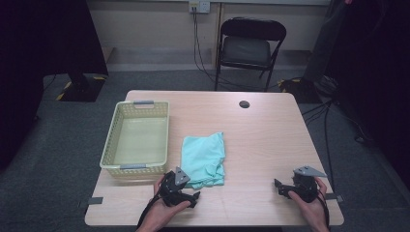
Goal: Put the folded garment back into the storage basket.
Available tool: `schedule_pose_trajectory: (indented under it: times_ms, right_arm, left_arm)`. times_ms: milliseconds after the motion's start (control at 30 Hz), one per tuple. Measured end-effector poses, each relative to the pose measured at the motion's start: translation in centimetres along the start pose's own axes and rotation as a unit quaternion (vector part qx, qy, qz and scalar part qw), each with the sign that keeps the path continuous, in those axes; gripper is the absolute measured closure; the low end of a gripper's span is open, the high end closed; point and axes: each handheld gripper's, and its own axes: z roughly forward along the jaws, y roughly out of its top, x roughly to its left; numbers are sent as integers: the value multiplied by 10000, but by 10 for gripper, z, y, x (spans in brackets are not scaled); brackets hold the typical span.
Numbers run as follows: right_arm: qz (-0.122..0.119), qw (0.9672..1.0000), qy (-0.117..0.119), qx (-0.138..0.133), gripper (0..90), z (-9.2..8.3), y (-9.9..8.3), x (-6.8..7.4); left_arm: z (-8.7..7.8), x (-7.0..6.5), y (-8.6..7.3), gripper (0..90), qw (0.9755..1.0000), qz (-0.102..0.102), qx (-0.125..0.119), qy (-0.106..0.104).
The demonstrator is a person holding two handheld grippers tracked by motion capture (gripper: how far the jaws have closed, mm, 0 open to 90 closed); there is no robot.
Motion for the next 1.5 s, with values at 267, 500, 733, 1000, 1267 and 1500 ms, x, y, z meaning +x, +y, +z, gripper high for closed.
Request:
schedule_pose_trajectory:
  times_ms: [267,500,733,1000,1267,1500]
  right_arm:
    - [-8,10000,31,5,127,0,0,1]
    - [-21,10000,56,8,124,1,0,1]
    - [-47,10000,83,9,123,1,0,1]
    - [-57,9999,90,8,123,1,0,1]
    - [-61,9999,98,9,123,1,0,1]
    - [-63,9999,101,9,123,1,0,1]
  left_arm:
    - [0,0,2,76,10000,6,96,-5]
    - [-2,-1,8,106,9994,22,344,-33]
    - [-6,-1,9,163,9992,-10,400,-43]
    - [-16,-2,14,155,10000,-35,39,-59]
    - [-23,0,19,175,9999,20,-95,-116]
    - [-24,0,20,158,9996,24,-225,-190]
